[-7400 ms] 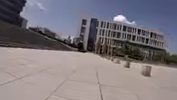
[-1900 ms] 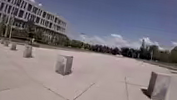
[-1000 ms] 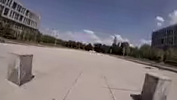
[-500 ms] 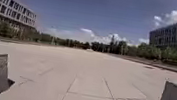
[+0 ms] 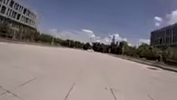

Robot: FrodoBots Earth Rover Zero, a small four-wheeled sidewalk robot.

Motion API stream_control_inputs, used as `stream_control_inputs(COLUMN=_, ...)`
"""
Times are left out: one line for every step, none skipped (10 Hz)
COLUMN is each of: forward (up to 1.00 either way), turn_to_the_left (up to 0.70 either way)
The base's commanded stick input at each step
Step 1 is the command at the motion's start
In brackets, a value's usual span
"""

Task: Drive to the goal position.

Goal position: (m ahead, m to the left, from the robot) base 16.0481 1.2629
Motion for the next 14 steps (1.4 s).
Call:
stream_control_inputs(forward=0.50, turn_to_the_left=-0.49)
stream_control_inputs(forward=0.50, turn_to_the_left=-0.49)
stream_control_inputs(forward=0.50, turn_to_the_left=-0.49)
stream_control_inputs(forward=0.50, turn_to_the_left=-0.03)
stream_control_inputs(forward=0.50, turn_to_the_left=0.01)
stream_control_inputs(forward=0.50, turn_to_the_left=0.01)
stream_control_inputs(forward=0.50, turn_to_the_left=0.01)
stream_control_inputs(forward=0.50, turn_to_the_left=0.01)
stream_control_inputs(forward=0.50, turn_to_the_left=0.01)
stream_control_inputs(forward=0.50, turn_to_the_left=0.01)
stream_control_inputs(forward=0.50, turn_to_the_left=0.01)
stream_control_inputs(forward=0.50, turn_to_the_left=0.01)
stream_control_inputs(forward=0.50, turn_to_the_left=0.01)
stream_control_inputs(forward=0.50, turn_to_the_left=0.01)
